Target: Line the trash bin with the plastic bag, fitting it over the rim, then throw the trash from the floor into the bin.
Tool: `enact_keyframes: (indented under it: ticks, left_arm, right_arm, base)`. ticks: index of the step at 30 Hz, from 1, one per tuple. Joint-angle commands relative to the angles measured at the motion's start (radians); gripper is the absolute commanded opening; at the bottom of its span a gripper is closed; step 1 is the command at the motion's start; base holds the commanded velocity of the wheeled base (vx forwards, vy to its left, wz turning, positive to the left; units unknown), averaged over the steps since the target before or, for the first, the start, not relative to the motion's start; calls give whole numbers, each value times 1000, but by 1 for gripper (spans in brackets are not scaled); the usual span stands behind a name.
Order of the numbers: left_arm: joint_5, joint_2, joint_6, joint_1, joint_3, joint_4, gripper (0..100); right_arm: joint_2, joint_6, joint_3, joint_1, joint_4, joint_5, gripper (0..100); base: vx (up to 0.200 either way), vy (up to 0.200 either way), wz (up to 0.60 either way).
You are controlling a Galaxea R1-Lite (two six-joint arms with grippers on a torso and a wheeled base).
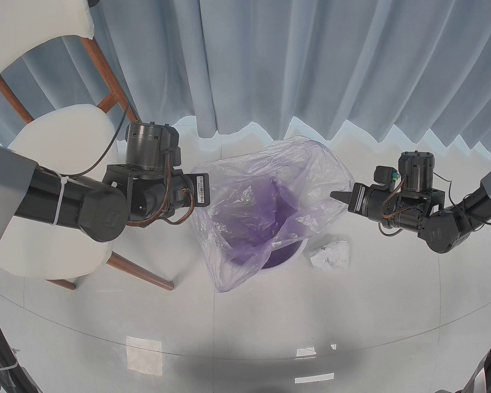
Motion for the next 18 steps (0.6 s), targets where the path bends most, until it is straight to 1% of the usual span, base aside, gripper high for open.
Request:
enact_keyframes:
  ticks: [1, 4, 5, 11, 18]
  left_arm:
    - [-7, 32, -2, 14, -26, -1, 0]
    - [-53, 32, -1, 14, -60, 11, 0]
    - [-56, 32, -1, 14, -61, 12, 0]
    - [-63, 9, -1, 2, -63, 75, 0]
    - [-63, -2, -2, -1, -55, 74, 0]
  right_arm:
    - [7, 40, -9, -8, -2, -1, 0]
    - [-2, 43, 16, -8, -23, -1, 0]
    - [-2, 43, 19, -8, -28, -1, 0]
    - [-1, 40, 74, -5, -91, -1, 0]
    - [-4, 40, 100, -5, -102, -1, 0]
  base:
    - [0, 0, 0]
    - [0, 0, 0]
    - [0, 0, 0]
    - [200, 0, 0]
    - [200, 0, 0]
